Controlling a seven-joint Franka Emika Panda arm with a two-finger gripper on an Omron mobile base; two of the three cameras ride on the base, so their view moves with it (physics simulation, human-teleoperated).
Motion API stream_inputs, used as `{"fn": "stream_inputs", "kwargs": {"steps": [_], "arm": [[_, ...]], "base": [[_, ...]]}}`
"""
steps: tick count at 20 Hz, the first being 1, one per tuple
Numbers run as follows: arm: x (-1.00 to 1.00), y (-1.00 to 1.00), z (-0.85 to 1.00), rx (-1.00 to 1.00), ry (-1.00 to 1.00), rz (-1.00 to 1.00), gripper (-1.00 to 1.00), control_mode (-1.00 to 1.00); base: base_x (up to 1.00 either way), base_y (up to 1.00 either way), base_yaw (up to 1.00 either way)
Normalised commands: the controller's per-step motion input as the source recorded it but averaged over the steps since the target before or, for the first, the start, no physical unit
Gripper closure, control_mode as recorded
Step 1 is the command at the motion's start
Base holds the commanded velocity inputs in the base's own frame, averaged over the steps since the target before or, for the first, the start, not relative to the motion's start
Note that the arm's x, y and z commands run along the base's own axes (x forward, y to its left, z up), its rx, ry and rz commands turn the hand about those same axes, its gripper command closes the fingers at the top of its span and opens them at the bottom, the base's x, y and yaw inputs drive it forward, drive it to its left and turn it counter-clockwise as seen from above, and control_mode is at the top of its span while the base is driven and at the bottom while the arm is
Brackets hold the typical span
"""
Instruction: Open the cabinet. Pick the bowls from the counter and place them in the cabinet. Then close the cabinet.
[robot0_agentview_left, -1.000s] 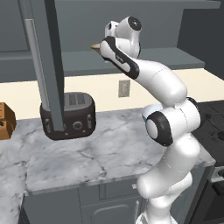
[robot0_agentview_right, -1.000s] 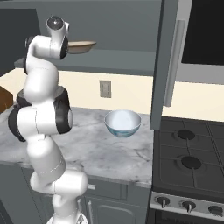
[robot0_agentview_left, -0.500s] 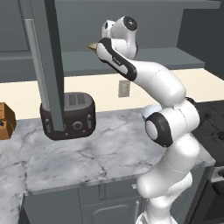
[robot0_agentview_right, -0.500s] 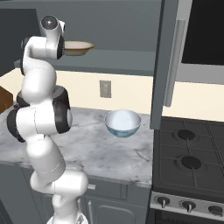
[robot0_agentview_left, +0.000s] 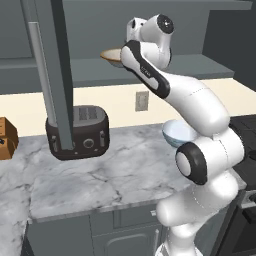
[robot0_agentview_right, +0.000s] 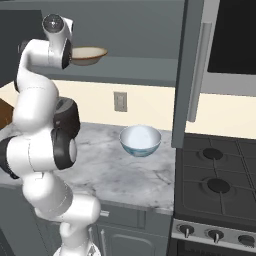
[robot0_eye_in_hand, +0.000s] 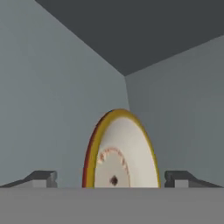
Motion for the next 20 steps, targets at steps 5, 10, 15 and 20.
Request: {"fn": "stream_inputs", "kwargs": {"steps": [5, 10, 15, 20], "arm": [[-0.79, 0.00, 0.00, -0.01, -0.21, 0.00, -1.00, -1.00], [-0.78, -0.09, -0.07, 0.00, -0.13, 0.00, -1.00, -1.00], [-0.78, -0.37, 0.10, 0.00, -0.03, 0.00, -1.00, -1.00], [-0.78, -0.36, 0.23, 0.00, 0.00, -0.07, -1.00, -1.00]], "base": [[0.00, 0.00, 0.00], [0.00, 0.00, 0.00], [0.00, 0.00, 0.00], [0.00, 0.00, 0.00]]}}
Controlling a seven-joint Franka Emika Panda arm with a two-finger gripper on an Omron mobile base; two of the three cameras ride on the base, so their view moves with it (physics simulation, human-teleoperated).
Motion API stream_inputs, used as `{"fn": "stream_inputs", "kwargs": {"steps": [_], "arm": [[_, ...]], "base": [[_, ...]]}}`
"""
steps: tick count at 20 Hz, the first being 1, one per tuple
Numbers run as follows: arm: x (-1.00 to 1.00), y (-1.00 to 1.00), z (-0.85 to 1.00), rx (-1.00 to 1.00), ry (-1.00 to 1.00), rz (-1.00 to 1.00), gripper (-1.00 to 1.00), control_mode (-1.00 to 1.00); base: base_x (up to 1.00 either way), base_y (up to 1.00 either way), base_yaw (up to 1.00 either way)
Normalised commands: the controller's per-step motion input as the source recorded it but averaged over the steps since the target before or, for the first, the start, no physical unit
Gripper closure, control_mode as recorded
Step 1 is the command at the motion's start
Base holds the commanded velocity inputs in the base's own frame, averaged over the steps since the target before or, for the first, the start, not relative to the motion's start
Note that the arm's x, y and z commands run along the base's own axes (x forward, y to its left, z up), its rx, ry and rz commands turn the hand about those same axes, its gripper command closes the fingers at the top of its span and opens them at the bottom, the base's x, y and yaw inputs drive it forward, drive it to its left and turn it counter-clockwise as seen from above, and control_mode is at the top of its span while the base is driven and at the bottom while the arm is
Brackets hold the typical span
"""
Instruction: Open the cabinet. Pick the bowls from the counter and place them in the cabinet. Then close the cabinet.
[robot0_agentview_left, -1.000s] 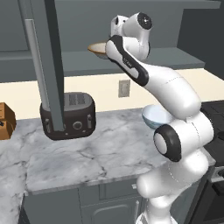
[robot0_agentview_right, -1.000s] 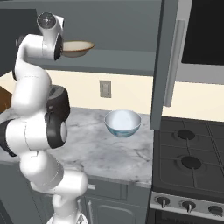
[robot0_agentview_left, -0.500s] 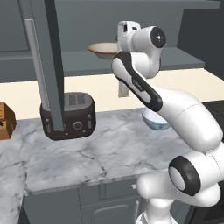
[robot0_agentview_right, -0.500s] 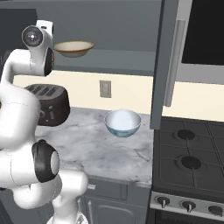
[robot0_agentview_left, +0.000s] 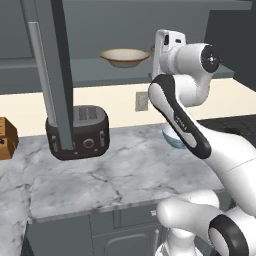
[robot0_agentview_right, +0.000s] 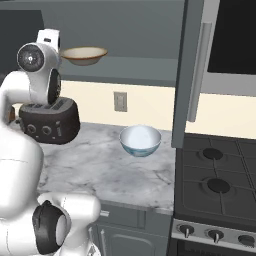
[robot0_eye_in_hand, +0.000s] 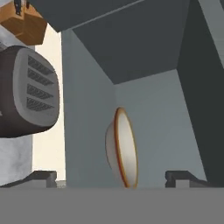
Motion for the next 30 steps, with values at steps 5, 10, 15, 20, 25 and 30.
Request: {"fn": "stream_inputs", "kwargs": {"steps": [5, 10, 15, 20, 25, 30], "arm": [[-0.74, -0.25, 0.14, -0.02, 0.08, -0.19, -1.00, -1.00], [-0.75, -0.25, 0.00, 0.00, 0.22, -0.34, -1.00, -1.00], [-0.87, -0.41, 0.00, 0.11, 0.25, -0.45, -1.00, -1.00], [-0.85, -0.36, 0.00, 0.16, 0.26, -0.47, -1.00, -1.00], [-0.63, -0.15, -0.09, 0.20, 0.24, -0.40, -1.00, -1.00], [-0.23, -0.02, -0.39, 0.26, 0.05, -0.26, -1.00, -1.00]], "base": [[0.00, 0.00, 0.00], [0.00, 0.00, 0.00], [0.00, 0.00, 0.00], [0.00, 0.00, 0.00], [0.00, 0.00, 0.00], [0.00, 0.00, 0.00]]}}
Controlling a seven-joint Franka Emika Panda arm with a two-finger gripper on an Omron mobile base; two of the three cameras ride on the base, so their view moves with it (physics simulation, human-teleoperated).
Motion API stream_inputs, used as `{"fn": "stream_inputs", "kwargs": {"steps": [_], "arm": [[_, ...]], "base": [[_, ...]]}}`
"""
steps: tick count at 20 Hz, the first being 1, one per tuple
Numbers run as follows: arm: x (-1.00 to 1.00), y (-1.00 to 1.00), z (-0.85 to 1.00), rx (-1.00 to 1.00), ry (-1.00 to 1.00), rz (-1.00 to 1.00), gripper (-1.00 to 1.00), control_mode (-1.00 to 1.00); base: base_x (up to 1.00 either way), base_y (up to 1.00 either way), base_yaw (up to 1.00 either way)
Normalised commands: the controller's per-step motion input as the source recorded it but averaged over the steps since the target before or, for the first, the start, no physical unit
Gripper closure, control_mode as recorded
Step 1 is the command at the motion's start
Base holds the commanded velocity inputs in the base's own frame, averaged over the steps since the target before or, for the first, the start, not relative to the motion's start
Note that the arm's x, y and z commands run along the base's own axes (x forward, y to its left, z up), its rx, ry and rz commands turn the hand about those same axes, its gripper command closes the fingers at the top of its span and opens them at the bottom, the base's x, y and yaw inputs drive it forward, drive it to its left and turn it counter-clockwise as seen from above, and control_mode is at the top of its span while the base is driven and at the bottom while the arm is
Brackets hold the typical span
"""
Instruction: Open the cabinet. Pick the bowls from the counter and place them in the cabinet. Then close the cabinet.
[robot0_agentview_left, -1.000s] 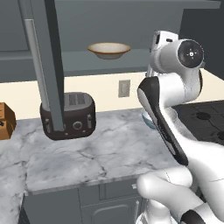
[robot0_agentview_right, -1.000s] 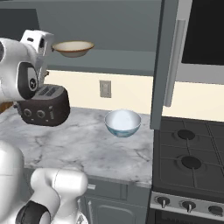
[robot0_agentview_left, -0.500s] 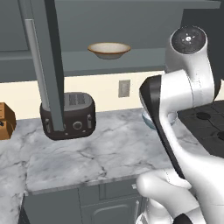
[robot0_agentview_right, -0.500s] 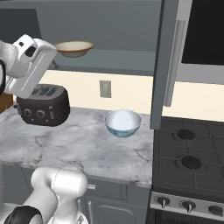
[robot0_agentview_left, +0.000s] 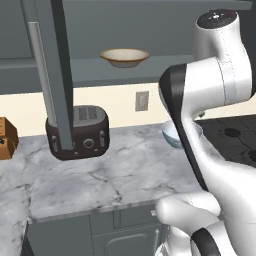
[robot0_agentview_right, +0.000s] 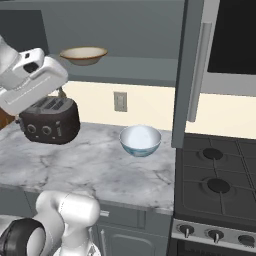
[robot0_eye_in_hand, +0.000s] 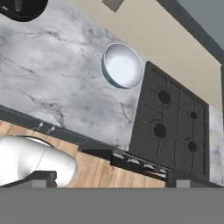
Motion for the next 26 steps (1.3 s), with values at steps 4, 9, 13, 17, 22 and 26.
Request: {"fn": "stream_inputs", "kwargs": {"steps": [4, 9, 13, 17, 22, 26], "arm": [[0.00, 0.00, -0.73, 0.25, -0.06, -0.13, -1.00, -1.00], [0.00, -0.02, -0.97, 0.19, -0.19, -0.06, -1.00, -1.00], [0.01, 0.00, -0.74, 0.13, -0.20, -0.04, -1.00, -1.00], [0.18, 0.00, -0.05, 0.03, 0.00, -0.06, -1.00, -1.00], [0.38, 0.00, 0.03, 0.00, 0.09, -0.05, -1.00, -1.00], [0.56, -0.08, 0.00, 0.00, 0.05, -0.01, -1.00, -1.00]], "base": [[0.00, 0.00, 0.00], [0.00, 0.00, 0.00], [0.00, 0.00, 0.00], [0.00, 0.00, 0.00], [0.00, 0.00, 0.00], [0.00, 0.00, 0.00]]}}
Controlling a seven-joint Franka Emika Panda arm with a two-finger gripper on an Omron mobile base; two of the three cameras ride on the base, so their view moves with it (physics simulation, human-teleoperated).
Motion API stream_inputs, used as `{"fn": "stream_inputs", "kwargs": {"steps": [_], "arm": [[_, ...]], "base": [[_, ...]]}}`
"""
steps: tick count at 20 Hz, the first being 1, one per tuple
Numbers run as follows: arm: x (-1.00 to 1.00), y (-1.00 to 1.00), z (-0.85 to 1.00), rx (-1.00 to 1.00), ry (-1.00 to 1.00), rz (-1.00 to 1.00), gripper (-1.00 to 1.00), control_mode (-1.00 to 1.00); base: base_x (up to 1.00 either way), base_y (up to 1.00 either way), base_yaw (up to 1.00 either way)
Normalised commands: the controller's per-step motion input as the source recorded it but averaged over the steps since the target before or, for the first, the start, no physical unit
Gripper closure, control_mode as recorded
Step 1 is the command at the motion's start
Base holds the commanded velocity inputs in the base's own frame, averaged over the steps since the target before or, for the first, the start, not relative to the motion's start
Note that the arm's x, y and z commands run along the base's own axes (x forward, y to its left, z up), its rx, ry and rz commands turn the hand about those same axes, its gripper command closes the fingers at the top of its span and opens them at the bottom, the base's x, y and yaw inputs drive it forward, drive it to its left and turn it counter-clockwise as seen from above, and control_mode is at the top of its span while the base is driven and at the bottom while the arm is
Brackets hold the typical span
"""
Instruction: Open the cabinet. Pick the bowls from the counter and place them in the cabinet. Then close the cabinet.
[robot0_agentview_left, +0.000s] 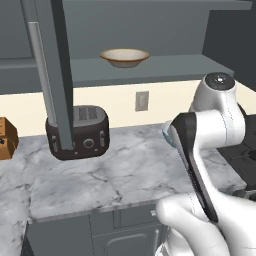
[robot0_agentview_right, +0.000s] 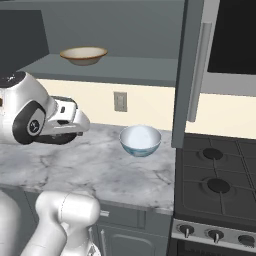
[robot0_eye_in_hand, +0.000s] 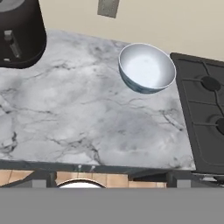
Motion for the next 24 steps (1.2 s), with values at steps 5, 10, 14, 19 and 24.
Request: {"fn": "stream_inputs", "kwargs": {"steps": [5, 10, 14, 19, 24], "arm": [[0.51, -0.26, -0.11, 0.00, 0.00, 0.00, -1.00, -1.00], [0.47, -0.25, -0.42, 0.00, 0.00, 0.00, -1.00, -1.00], [0.39, -0.18, -0.61, 0.00, -0.04, 0.03, -1.00, -1.00], [0.30, -0.12, -0.58, -0.02, -0.05, 0.10, -1.00, -1.00], [0.32, -0.16, -0.50, -0.01, -0.06, 0.10, -1.00, -1.00]], "base": [[0.00, 0.00, 0.00], [0.00, 0.00, 0.00], [0.00, 0.00, 0.00], [0.00, 0.00, 0.00], [0.00, 0.00, 0.00]]}}
